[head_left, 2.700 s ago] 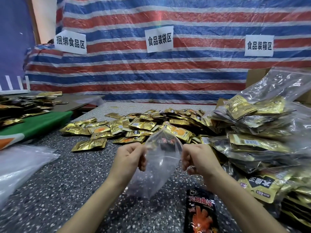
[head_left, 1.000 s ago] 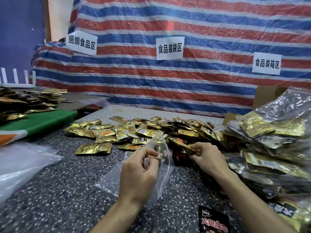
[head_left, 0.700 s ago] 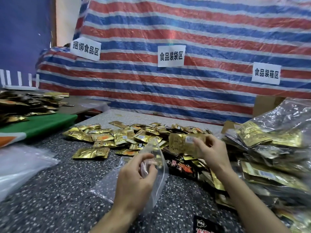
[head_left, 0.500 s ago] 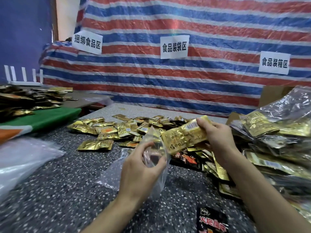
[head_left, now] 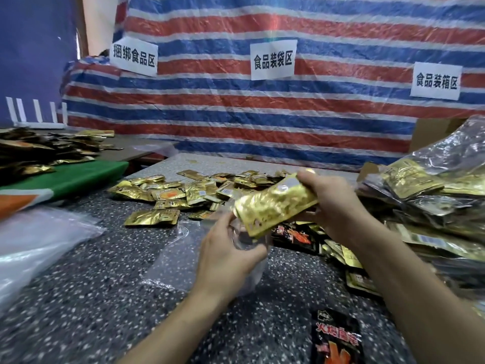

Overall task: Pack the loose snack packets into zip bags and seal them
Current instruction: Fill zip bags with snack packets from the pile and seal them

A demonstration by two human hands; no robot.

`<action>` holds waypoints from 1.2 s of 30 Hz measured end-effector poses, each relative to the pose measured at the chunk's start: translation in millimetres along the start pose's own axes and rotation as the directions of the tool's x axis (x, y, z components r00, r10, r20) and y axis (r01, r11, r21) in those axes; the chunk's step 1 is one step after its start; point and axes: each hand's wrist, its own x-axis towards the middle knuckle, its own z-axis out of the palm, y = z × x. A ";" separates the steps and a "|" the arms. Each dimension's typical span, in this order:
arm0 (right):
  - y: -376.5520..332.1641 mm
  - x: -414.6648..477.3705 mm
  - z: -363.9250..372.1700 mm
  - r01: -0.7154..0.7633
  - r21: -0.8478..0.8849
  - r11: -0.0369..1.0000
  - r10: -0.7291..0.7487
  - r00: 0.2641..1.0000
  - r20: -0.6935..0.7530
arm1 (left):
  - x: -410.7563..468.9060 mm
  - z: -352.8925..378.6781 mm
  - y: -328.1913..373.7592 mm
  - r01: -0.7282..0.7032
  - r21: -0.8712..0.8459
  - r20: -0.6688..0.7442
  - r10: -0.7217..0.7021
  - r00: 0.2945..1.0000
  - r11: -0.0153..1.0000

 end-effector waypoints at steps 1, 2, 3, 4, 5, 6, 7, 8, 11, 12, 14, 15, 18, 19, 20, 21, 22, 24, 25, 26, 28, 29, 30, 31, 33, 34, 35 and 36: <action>2.3 -1.1 4.7 0.020 -0.078 0.997 -0.022 1.000 -0.015 | -0.1 0.1 0.5 0.014 -0.036 0.005 -0.013 1.000 0.999; 4.4 -1.9 8.5 0.041 -0.142 0.989 -0.046 0.998 -0.032 | -0.2 0.0 2.2 0.023 -0.080 0.007 -0.022 1.000 0.997; 6.2 -2.1 11.3 0.057 -0.194 0.979 -0.067 0.997 -0.048 | 0.5 0.0 3.0 0.029 -0.116 0.007 -0.028 1.000 0.993; 7.2 -2.7 13.1 0.069 -0.244 0.967 -0.086 0.995 -0.059 | 0.7 -0.1 4.3 0.034 -0.148 0.002 -0.034 0.999 0.988; 7.0 -3.5 14.5 0.083 -0.294 0.952 -0.107 0.992 -0.068 | 0.8 -0.6 5.4 0.040 -0.175 -0.003 -0.042 0.999 0.984; 6.3 -4.9 15.5 0.098 -0.352 0.931 -0.133 0.988 -0.076 | 1.4 -1.3 6.4 0.055 -0.194 -0.003 -0.057 0.998 0.979; 5.1 -6.3 16.3 0.114 -0.426 0.898 -0.164 0.983 -0.084 | 1.7 -2.2 7.6 0.076 -0.211 0.001 -0.078 0.997 0.975; 3.9 -7.9 16.9 0.133 -0.505 0.852 -0.206 0.974 -0.091 | 1.9 -2.9 9.2 0.100 -0.224 0.003 -0.102 0.995 0.969; -1.4 -15.5 18.7 0.207 -0.692 0.691 -0.384 0.917 -0.110 | -0.7 -3.0 13.4 0.086 -0.153 -0.023 -0.091 0.996 0.984; -3.2 -17.5 20.1 0.237 -0.719 0.653 -0.441 0.891 -0.106 | -2.3 -3.0 15.8 0.058 -0.115 -0.022 -0.061 0.998 0.992; -3.2 -18.7 22.9 0.265 -0.707 0.655 -0.457 0.885 -0.091 | -4.8 -1.6 18.7 0.023 -0.098 0.021 -0.021 1.000 0.995; -1.8 -19.0 24.8 0.252 -0.674 0.694 -0.410 0.908 -0.083 | -5.4 -1.2 18.7 0.032 -0.125 0.051 -0.026 0.998 0.992; 9.7 -18.0 32.2 0.144 -0.564 0.814 -0.209 0.976 -0.053 | -3.4 -1.1 18.0 0.083 -0.273 0.091 -0.060 0.994 0.958; 12.9 -17.1 34.8 0.103 -0.511 0.854 -0.138 0.990 -0.032 | -3.1 -1.2 18.1 0.078 -0.341 0.093 -0.049 0.994 0.937; 14.8 -16.7 36.8 0.046 -0.444 0.895 -0.053 0.999 -0.003 | -3.0 -1.4 18.6 0.064 -0.401 0.094 -0.029 0.995 0.914; 14.9 -17.1 38.0 -0.012 -0.379 0.925 0.027 0.999 0.032 | -3.1 -1.9 20.5 0.051 -0.449 0.094 -0.009 0.995 0.892; 13.7 -17.7 38.2 -0.048 -0.346 0.937 0.074 0.995 0.060 | -3.2 -2.4 22.1 0.044 -0.485 0.094 0.002 0.996 0.874; 9.7 -19.2 34.7 -0.029 -0.378 0.925 0.063 0.995 0.078 | -2.3 -2.8 23.5 0.059 -0.533 0.095 -0.010 0.995 0.844; 7.2 -20.2 32.1 0.004 -0.418 0.908 0.032 0.996 0.078 | -1.6 -3.3 23.4 0.060 -0.532 0.090 -0.014 0.996 0.844; 4.5 -21.0 29.3 0.033 -0.460 0.888 0.008 0.996 0.087 | -1.2 -3.9 22.5 0.051 -0.523 0.081 -0.010 0.997 0.851; -3.3 -23.8 23.4 0.058 -0.477 0.877 0.001 0.992 0.122 | -0.5 -5.4 21.4 0.032 -0.516 0.074 0.007 0.997 0.856; -7.5 -23.7 19.9 0.063 -0.418 0.906 -0.006 0.991 0.136 | 0.0 -6.6 21.0 0.024 -0.521 0.071 0.015 0.997 0.853; -12.1 -22.8 15.6 0.072 -0.333 0.940 -0.026 0.990 0.141 | 0.8 -8.1 20.3 0.010 -0.523 0.062 0.026 0.998 0.852; -16.2 -21.0 10.6 0.089 -0.249 0.964 -0.054 0.988 0.143 | 1.4 -9.4 19.9 -0.007 -0.522 0.050 0.039 0.998 0.853; -22.0 -17.7 2.0 0.109 -0.090 0.990 -0.096 0.986 0.137 | 2.2 -10.5 21.1 -0.030 -0.535 0.032 0.056 0.998 0.844; -21.3 -15.1 -1.2 0.113 -0.034 0.993 -0.108 0.988 0.113 | 2.0 -10.3 22.5 -0.033 -0.554 0.030 0.059 0.998 0.832; -17.8 -11.8 -3.3 0.123 -0.025 0.992 -0.121 0.990 0.075 | 1.5 -9.6 23.4 -0.034 -0.571 0.032 0.063 0.997 0.820; -11.3 -8.1 -4.2 0.148 -0.097 0.984 -0.147 0.989 0.025 | 0.7 -8.7 23.9 -0.037 -0.580 0.036 0.071 0.997 0.814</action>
